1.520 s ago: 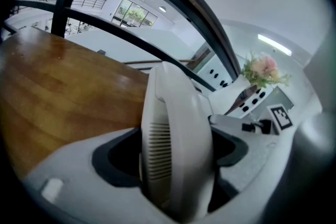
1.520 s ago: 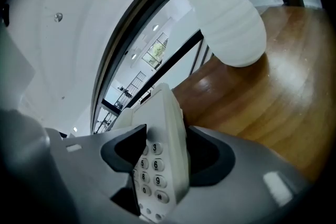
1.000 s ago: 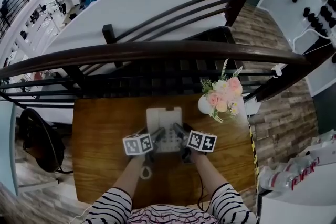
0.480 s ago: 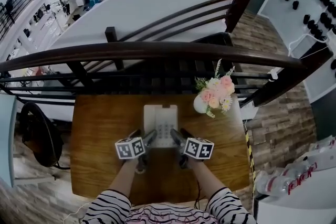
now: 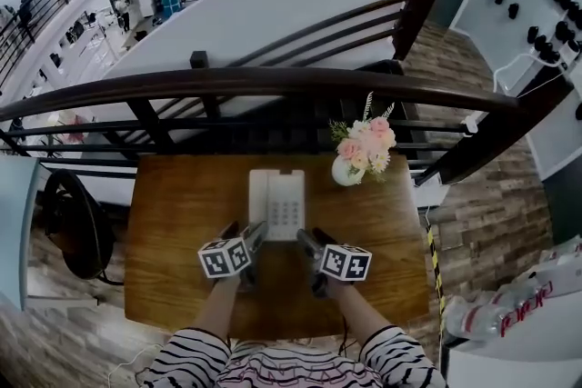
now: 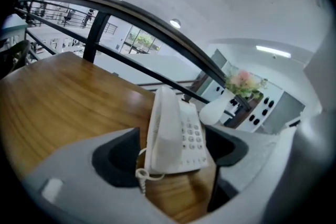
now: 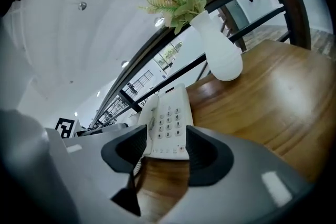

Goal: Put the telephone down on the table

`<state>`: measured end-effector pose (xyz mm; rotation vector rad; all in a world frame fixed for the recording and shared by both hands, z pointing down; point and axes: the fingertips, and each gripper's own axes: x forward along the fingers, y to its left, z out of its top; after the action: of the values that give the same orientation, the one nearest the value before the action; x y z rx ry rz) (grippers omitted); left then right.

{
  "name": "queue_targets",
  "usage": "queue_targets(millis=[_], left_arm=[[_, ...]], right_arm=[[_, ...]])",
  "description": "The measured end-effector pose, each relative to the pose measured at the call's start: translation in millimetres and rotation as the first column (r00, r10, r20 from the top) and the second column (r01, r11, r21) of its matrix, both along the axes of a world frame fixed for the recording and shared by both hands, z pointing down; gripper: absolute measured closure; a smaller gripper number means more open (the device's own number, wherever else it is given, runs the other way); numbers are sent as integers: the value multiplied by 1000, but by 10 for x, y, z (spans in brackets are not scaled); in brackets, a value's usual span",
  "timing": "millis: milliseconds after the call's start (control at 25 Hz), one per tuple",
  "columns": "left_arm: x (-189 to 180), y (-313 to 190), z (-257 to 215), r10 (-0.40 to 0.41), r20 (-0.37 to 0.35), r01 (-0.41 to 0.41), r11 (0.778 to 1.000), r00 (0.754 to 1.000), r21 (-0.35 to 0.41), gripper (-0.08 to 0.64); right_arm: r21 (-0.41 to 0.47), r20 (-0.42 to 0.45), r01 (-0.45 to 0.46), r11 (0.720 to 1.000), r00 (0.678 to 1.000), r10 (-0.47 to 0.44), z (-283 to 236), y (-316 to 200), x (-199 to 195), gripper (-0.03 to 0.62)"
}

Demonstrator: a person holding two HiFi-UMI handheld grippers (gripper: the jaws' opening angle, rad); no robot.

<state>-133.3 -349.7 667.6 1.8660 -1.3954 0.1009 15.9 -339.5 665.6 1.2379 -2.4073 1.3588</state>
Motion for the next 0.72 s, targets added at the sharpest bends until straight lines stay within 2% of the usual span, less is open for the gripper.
queue_targets(millis=[200,480,720], left_arm=[[89,361,-132,-2,35,1,1000,999,30,186],[209,939,-408,-21,137,6,993,990,114,303],[335,1416,-508,-40,185,11,988,982,156,373]], right_arm=[[22,-10,7,1000,1000,-6,-77,331,140,379],[96,-80,38,995,996,-30,-232,828,263,441],[185,-161,60,981,986,-30,-345,1192,397,534]])
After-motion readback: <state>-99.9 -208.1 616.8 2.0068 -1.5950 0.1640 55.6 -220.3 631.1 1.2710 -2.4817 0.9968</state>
